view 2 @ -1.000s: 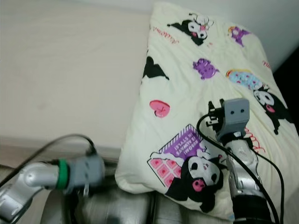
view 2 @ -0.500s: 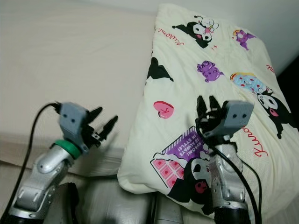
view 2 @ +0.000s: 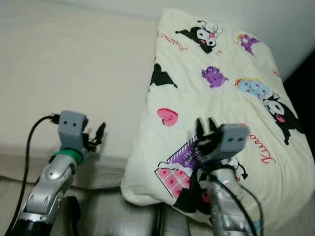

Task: Clean up the room

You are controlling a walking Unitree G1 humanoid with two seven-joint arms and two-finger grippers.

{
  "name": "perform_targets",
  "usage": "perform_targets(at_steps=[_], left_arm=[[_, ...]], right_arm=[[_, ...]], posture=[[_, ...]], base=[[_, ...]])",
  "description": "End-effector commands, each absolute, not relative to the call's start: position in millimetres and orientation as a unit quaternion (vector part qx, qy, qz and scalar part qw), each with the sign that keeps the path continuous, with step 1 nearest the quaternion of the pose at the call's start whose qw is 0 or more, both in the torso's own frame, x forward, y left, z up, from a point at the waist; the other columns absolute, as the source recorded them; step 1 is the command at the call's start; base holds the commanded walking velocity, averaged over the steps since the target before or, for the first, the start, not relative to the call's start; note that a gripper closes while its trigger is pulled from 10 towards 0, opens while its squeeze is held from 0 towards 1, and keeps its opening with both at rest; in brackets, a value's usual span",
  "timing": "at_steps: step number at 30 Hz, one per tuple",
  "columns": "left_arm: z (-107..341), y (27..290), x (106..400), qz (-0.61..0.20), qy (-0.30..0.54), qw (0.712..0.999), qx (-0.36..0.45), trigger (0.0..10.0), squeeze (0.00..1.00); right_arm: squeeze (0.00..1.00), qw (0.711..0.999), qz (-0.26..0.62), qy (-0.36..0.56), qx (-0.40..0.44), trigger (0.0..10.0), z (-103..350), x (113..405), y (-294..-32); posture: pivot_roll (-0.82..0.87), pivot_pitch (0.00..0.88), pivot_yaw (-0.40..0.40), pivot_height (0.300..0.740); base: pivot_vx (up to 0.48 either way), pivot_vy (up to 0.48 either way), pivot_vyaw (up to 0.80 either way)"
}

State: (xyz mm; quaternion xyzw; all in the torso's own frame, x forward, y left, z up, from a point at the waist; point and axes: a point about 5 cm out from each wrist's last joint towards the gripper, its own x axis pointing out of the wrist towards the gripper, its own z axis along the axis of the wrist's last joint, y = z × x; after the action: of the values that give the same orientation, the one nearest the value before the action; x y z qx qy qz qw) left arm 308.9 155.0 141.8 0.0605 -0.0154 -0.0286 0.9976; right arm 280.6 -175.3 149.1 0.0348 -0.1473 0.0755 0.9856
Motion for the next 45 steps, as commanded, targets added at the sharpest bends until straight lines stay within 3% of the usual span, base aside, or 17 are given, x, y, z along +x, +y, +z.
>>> perform_targets(at_steps=[1, 10, 33, 45], left_arm=[[133, 158, 305, -0.024, -0.003, 0.998, 0.059, 10.0, 0.0], [141, 162, 304, -0.013, -0.025, 0.997, 0.07, 10.0, 0.0], [163, 125, 322, -0.065, -0.086, 0.991, 0.073, 10.0, 0.0], [164, 122, 323, -0.074, -0.092, 0.99, 0.075, 10.0, 0.0]], right_arm=[[0.0, 0.985, 0.091, -0.139, 0.041, 10.0, 146, 280, -171], [0.0, 0.975, 0.185, -0.109, 0.066, 10.0, 135, 278, -136], [0.0, 0.979, 0.161, -0.103, 0.066, 10.0, 133, 277, -149], [0.0, 0.98, 0.153, -0.105, 0.066, 10.0, 133, 278, -151]], posture=[[0.01, 0.069, -0.054, 0.555], [0.02, 0.082, -0.074, 0.592], [0.01, 0.086, -0.072, 0.681], [0.01, 0.084, -0.064, 0.713]], base=[[0.0, 0.0, 0.0], [0.0, 0.0, 0.0], [0.0, 0.0, 0.0], [0.0, 0.0, 0.0]])
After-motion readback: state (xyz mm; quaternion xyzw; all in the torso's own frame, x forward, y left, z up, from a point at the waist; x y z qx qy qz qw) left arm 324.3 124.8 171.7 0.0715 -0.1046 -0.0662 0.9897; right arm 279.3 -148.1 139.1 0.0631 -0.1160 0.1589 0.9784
